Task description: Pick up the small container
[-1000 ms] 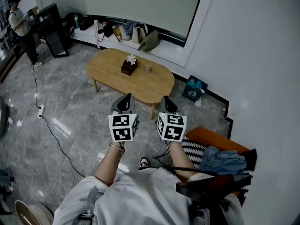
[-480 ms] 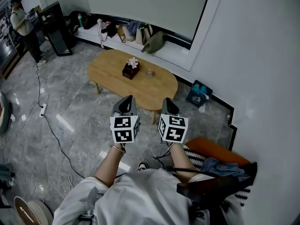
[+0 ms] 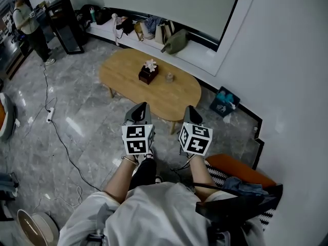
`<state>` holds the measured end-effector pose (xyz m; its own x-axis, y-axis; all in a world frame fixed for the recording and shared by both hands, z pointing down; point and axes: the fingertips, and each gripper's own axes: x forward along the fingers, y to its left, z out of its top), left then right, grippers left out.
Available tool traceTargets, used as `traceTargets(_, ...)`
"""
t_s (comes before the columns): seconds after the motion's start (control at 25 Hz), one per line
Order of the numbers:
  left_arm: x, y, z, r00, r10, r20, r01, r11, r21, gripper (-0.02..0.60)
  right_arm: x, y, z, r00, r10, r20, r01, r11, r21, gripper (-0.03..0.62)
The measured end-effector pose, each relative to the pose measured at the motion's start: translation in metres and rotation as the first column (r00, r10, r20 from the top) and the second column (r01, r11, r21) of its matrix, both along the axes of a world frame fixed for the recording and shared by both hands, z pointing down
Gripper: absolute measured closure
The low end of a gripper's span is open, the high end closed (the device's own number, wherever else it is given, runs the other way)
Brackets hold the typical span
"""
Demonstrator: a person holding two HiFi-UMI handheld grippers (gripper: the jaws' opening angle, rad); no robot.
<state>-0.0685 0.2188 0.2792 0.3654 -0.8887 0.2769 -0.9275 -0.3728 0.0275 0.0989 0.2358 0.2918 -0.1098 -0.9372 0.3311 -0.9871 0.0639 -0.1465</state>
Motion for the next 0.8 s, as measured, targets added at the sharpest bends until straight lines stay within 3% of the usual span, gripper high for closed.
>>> traceTargets(0.32, 0.009, -0.057, 0.003, 0.999, 0.027, -0.021, -0.026, 0.999, 0.024, 0.58, 0.005, -0.048, 0.003, 1.0, 0.02, -0.005, -0.02, 1.0, 0.012, 0.571)
traceTargets(0.8, 0.037, -0.198, 0.001, 0.996, 0.087, -0.026, -0.087, 0.996, 0.017, 0.58, 0.027, -0.17, -0.009, 0.997, 0.073, -0.01, -0.073, 0.997, 0.008, 0.571)
